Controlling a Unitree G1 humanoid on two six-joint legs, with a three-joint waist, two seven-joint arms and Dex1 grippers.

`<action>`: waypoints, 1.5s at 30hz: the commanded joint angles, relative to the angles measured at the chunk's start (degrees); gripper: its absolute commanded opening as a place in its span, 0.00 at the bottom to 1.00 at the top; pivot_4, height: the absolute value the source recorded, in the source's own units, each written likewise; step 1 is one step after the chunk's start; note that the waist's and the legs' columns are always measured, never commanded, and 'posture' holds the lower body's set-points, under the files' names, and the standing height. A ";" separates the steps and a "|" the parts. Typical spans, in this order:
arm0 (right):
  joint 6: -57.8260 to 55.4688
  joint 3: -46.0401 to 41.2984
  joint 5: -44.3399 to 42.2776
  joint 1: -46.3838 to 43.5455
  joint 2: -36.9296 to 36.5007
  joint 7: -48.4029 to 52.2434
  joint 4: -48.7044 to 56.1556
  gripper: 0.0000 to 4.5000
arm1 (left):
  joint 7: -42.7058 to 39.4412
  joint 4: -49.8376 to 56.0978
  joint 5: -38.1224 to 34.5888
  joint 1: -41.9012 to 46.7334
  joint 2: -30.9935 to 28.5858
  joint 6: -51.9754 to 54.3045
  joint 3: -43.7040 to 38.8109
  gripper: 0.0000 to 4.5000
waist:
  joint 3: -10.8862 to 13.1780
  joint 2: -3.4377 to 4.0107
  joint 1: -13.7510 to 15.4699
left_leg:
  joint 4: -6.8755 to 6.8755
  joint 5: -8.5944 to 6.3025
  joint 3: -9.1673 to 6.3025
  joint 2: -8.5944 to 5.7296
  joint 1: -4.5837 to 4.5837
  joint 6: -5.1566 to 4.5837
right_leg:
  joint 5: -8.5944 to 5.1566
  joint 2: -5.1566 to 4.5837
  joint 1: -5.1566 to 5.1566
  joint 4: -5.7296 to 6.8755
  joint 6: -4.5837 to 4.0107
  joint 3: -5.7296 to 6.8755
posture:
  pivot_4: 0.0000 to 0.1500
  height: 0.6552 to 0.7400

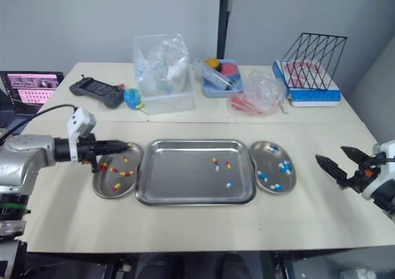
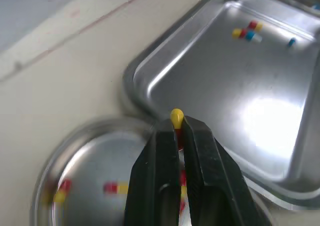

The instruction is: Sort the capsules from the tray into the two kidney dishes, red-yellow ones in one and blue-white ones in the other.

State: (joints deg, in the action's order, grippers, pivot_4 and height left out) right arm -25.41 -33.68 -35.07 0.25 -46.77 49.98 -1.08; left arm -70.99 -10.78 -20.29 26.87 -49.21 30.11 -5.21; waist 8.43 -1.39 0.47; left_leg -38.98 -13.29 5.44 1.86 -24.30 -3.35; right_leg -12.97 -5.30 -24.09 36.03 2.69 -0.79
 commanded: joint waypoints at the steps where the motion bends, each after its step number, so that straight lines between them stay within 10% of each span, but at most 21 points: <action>1: -0.53 -0.20 -0.90 -1.63 -1.41 1.18 -0.10 1.00 | 1.59 -0.42 1.58 -0.35 -1.09 -4.17 -1.13 0.02 | 0.02 -0.05 0.39 | -0.02 0.01 -0.01 0.00 -0.02 -0.01 | 0.01 -0.01 0.01 0.00 0.01 0.02 | 1.00 1.00; 5: -1.18 0.60 -0.66 -3.27 -1.65 1.85 -0.79 1.00 | 2.65 -0.77 1.79 -3.19 -0.99 -5.40 -1.71 0.02 | 0.02 -0.04 0.22 | -0.01 0.01 0.03 0.00 -0.01 -0.03 | 0.02 -0.05 0.00 0.00 0.02 -0.01 | 1.00 1.00; 18: 5.97 0.71 3.51 -10.30 -6.36 6.43 -14.03 1.00 | 1.81 -9.26 -0.45 -2.27 -6.36 -12.43 -9.76 0.97 | 0.03 -0.05 -0.03 | 0.02 0.02 0.11 0.05 0.03 -0.02 | 0.02 -0.01 -0.05 0.02 -0.01 -0.01 | 1.00 1.00; 27: 13.12 2.31 7.76 -14.27 -8.28 9.55 -27.64 1.00 | 4.38 -26.53 -3.27 -6.87 -9.40 -22.29 -24.54 0.99 | 0.02 -0.04 -1.06 | 0.14 0.01 0.18 0.08 0.06 -0.01 | -0.01 -0.03 -0.09 0.02 -0.06 0.01 | 1.00 1.00; 45: 14.98 4.54 9.24 -19.65 -11.56 14.63 -31.79 1.00 | 3.39 -34.35 -2.37 -4.80 -9.17 -30.26 -23.32 0.99 | 0.02 -0.04 -1.25 | 0.19 0.01 0.31 0.10 0.09 0.01 | 0.01 -0.19 -0.15 0.05 -0.11 0.05 | 1.00 1.00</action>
State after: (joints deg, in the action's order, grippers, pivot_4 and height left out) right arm -11.57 -28.04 -25.52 -19.18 -56.98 64.51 -35.30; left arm -67.27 -45.41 -22.34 20.57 -57.02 0.55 -28.02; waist 8.45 -1.43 -0.78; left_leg -38.80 -13.28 5.76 1.96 -24.21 -3.33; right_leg -12.96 -5.49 -24.24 36.08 2.59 -0.75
